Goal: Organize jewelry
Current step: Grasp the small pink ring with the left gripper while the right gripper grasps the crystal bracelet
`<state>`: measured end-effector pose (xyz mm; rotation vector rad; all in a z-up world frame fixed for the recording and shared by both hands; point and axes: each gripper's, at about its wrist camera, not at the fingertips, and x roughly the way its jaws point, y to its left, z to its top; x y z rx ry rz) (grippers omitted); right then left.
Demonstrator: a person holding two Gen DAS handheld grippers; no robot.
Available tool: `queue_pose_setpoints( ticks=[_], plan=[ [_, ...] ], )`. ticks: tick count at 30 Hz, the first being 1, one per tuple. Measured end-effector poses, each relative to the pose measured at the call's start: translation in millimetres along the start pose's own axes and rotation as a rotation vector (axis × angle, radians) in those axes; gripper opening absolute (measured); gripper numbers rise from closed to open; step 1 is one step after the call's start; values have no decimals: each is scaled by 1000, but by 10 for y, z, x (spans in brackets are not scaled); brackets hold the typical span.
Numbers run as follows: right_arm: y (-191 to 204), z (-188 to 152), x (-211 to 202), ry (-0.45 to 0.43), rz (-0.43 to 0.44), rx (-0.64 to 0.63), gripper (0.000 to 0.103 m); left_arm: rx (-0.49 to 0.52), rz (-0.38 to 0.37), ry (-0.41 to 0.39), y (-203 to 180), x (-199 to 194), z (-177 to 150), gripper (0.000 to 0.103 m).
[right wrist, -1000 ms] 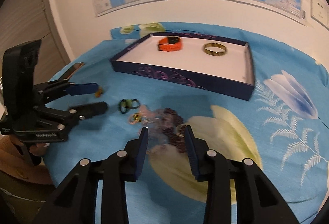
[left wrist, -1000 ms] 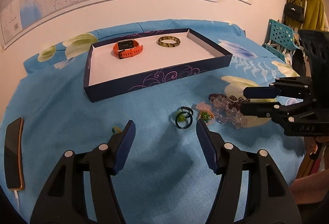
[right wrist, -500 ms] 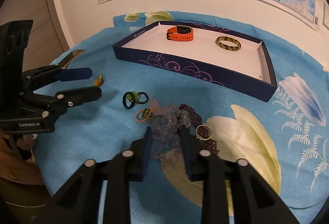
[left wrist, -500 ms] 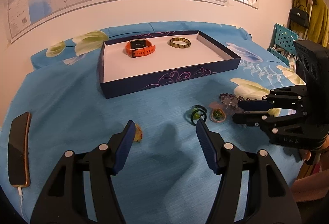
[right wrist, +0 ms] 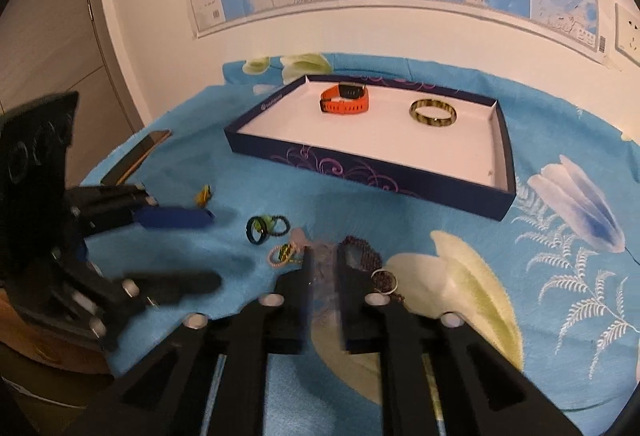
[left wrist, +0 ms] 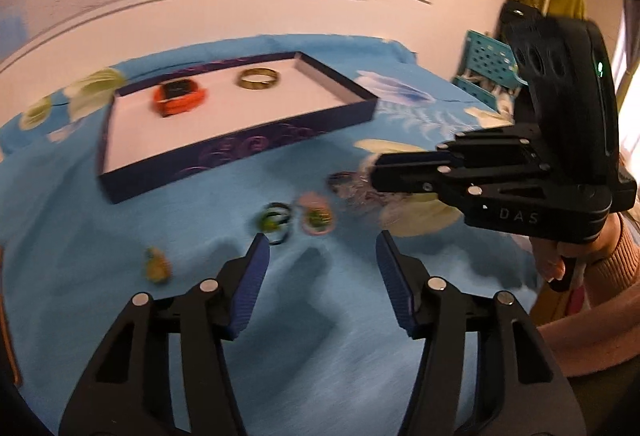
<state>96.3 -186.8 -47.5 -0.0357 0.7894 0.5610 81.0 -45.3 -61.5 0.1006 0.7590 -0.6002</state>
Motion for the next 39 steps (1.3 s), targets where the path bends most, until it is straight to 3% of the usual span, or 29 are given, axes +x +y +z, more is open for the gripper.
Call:
queue_pose_setpoints(
  ticks=[7,15,19,25,36,39],
  plan=[
    [-15,-30,-6,4,6,7,8,-32,-13,104,5,320,41,46],
    [-51,-98,-57,-2,21,32,8,-85,-44,114,147,447,164,40],
    [-69,-114,-62,-4,28,37,8,-113,-27,118,210,464,177,20],
    [-55,-105,-71,-16,37,39,8,-123,-25,94,220,393,186,17],
    [-40,-13,-164,-50,44,38,8,-113,-35,-26,262,-29,163,17],
    [-35,-1,-166,-48,47,36,8,-104,-17,6,293,-34,70,17]
  ],
)
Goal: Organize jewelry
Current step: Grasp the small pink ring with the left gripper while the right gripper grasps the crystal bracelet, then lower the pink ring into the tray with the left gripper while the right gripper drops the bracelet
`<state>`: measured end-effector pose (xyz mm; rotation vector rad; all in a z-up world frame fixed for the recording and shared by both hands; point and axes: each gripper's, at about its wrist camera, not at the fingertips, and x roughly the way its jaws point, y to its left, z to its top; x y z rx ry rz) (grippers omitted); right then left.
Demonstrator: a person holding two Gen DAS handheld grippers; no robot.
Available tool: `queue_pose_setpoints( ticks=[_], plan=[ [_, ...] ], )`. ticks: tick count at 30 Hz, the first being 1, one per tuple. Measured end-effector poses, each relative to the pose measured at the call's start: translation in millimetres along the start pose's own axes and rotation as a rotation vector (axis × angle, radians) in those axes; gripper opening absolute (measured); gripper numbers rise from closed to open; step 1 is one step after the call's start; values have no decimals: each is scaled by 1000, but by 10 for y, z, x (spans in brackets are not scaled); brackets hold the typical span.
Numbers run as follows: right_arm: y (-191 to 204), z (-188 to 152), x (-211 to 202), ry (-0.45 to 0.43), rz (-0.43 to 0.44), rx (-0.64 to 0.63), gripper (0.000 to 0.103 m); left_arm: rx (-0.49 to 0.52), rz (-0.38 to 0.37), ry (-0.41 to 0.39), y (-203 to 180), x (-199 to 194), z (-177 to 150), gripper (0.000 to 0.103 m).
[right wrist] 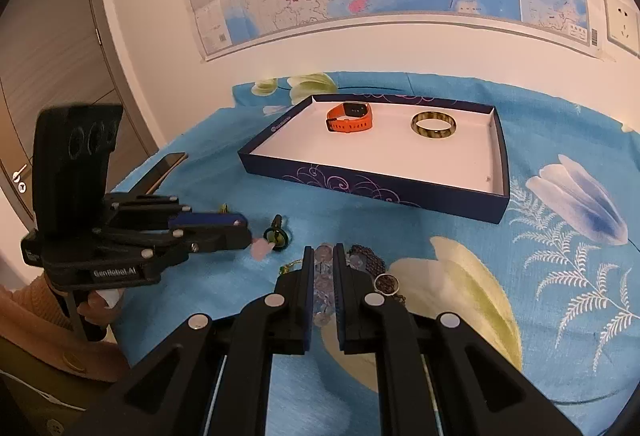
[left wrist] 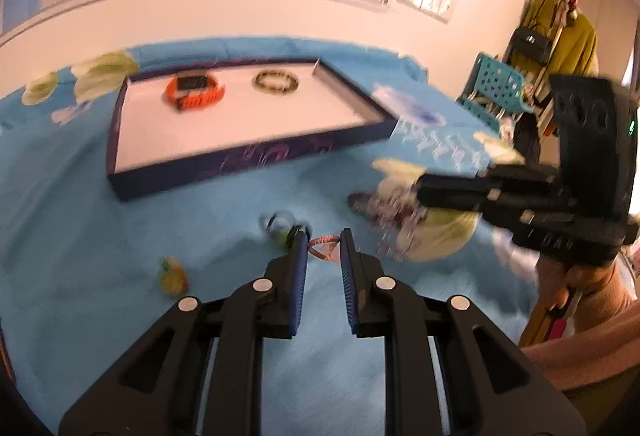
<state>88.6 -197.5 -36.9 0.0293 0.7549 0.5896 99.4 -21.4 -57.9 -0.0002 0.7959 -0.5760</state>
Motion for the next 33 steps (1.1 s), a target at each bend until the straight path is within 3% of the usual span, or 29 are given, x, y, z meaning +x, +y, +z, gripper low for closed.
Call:
queue_pose_setpoints(
  ticks=[8,17,33],
  plan=[
    [8,26,-22,-9,5,8,8,-10,17,52,46,13,-229,18],
    [49,159,-103,-41,-7,-10,8,-33,32,47,71,13,-199,16],
    [-69,524,-137,-101,-36,-31,8,-10,81,-89,137,-291,231,16]
  ],
)
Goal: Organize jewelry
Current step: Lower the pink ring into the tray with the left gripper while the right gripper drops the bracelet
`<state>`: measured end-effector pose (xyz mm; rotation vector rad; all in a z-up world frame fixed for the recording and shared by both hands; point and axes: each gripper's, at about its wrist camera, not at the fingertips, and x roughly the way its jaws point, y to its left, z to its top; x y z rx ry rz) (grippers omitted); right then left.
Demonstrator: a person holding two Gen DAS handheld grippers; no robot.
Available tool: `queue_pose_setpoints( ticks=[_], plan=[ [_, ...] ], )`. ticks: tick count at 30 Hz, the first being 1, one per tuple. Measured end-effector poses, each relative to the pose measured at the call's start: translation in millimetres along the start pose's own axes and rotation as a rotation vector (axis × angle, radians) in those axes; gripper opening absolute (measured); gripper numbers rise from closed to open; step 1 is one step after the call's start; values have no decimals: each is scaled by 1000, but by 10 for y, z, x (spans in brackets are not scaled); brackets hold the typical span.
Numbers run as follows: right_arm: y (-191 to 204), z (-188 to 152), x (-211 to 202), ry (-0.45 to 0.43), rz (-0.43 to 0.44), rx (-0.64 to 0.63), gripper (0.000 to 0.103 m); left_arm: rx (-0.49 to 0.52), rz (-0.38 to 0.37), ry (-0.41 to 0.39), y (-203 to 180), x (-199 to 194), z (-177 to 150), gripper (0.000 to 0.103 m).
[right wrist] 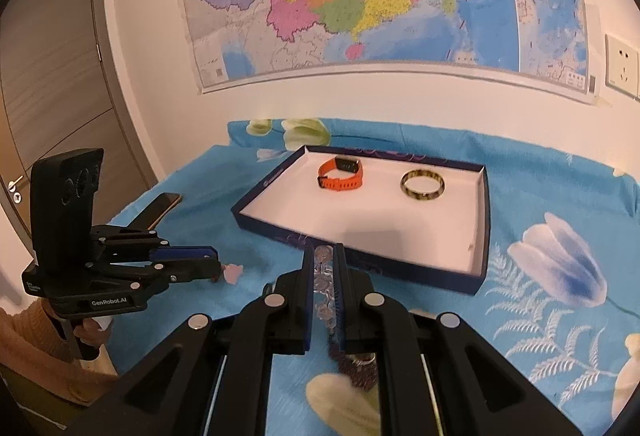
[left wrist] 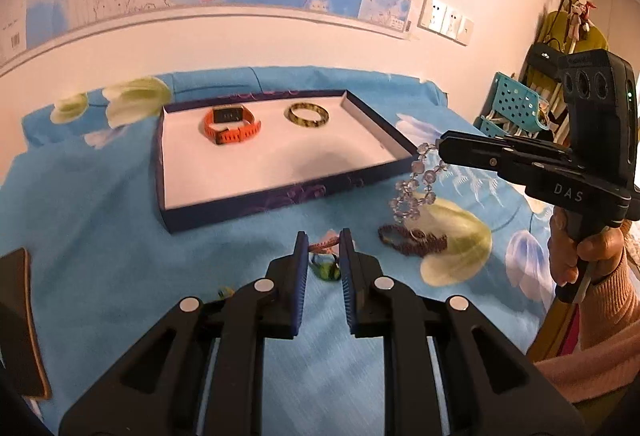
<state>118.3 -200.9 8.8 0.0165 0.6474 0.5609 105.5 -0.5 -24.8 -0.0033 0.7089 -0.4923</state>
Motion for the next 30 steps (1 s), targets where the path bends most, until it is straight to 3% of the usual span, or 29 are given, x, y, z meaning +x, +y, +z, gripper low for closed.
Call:
queue_pose_setpoints(
  ticks=[13,30],
  plan=[
    [-169,371,136,-41,-31,-18,8,29,60,-30,134,161,361,16],
    [-417,638,550,-19,-44,3,8,34,107,-20,357,496,705,16]
  ],
)
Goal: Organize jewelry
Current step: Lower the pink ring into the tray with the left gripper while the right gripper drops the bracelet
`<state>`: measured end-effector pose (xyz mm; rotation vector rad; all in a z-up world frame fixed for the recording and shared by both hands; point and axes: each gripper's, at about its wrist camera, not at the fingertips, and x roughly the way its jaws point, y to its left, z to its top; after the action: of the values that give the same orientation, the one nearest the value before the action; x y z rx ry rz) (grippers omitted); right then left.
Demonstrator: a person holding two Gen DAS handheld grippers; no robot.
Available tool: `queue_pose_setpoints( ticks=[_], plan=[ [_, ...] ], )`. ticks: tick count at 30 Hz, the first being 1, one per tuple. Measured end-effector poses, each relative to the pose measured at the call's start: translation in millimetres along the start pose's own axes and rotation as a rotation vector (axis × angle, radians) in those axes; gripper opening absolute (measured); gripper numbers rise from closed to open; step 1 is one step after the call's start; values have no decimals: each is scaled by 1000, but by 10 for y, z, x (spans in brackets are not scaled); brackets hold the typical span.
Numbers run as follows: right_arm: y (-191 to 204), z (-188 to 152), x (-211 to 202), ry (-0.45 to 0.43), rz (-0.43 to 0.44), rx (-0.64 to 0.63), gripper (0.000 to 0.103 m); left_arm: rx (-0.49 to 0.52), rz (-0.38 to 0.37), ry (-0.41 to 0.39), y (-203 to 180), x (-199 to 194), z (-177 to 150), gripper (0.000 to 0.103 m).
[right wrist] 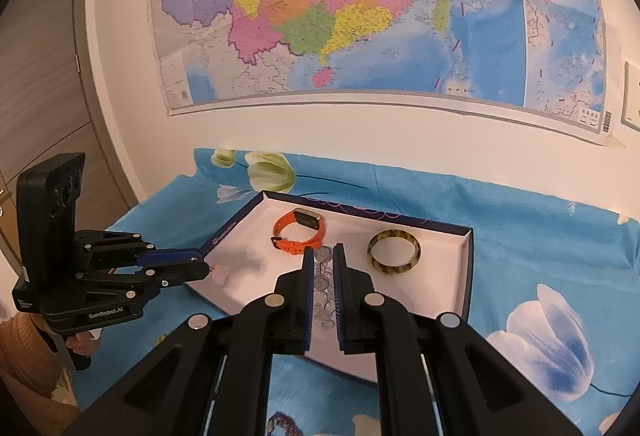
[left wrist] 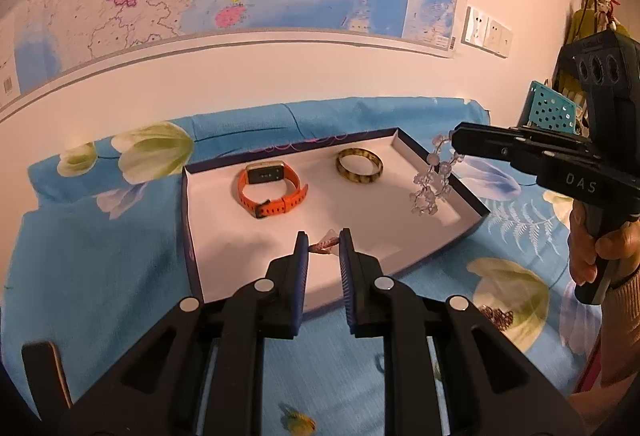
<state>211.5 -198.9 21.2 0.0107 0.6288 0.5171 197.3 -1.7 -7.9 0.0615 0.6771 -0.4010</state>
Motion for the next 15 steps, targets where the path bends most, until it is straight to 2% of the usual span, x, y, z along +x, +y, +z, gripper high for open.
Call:
queue_pose_setpoints(
  ticks=[15],
  plan=[
    [-117,129,404,33,-8,22,8,-3,27,37,117,405,202,16]
  ],
)
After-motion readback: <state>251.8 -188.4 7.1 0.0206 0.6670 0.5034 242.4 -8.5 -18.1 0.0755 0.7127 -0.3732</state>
